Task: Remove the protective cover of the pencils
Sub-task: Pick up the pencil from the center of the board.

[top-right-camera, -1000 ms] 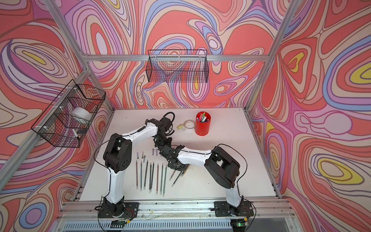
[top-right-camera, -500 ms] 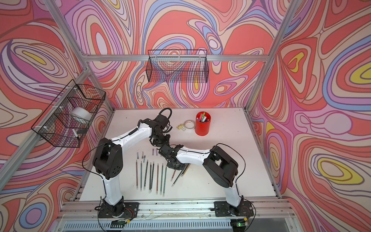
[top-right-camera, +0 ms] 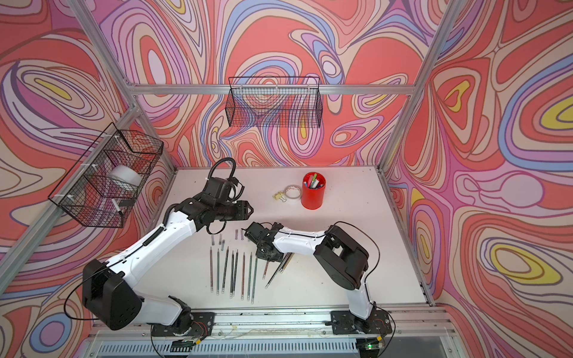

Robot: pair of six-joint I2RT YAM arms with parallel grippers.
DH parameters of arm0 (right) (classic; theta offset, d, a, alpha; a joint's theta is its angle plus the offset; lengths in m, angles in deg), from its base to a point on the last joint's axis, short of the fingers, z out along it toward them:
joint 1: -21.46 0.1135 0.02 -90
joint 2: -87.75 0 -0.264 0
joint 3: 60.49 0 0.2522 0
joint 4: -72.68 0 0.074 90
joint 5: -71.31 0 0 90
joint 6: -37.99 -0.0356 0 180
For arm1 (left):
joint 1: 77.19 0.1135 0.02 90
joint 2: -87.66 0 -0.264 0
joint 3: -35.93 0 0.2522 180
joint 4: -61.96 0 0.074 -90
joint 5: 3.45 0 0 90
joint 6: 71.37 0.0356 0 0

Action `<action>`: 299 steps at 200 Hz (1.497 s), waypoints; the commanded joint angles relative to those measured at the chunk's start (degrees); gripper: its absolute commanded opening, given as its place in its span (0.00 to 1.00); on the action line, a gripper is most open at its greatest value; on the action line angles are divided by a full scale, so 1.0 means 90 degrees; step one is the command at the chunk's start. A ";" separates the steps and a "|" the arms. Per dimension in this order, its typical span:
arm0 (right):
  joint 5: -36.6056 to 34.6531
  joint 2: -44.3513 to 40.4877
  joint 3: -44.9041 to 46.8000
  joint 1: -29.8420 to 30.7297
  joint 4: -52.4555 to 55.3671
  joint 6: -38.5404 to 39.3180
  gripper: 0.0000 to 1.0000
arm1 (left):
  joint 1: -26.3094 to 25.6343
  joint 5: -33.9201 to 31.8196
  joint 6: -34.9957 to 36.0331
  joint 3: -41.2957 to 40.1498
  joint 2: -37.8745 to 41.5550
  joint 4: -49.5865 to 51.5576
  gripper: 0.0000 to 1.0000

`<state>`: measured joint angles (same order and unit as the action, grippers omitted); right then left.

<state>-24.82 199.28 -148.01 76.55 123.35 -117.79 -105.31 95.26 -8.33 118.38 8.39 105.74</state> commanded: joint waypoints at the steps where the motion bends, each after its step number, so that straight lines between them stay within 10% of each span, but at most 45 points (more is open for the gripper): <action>1: -0.0035 -0.0259 0.0184 -0.0025 -0.0234 0.0137 0.06 | 0.0019 -0.0056 0.0071 -0.0401 0.0359 -0.0849 0.60; 105: 0.0182 -0.1615 0.0874 -0.0024 -0.1815 0.0847 0.00 | 0.0163 0.1620 -0.0300 -0.0642 0.0323 -0.1846 0.62; 299: 0.0294 -0.2960 0.1397 -0.0025 -0.3183 0.1681 0.00 | 0.0295 0.2576 -0.0571 -0.0327 -0.0246 -0.1880 0.50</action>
<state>-23.14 171.43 -133.28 76.53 96.00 -103.87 -103.00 116.61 -13.01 113.70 6.73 90.22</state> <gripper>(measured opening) 0.081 0.506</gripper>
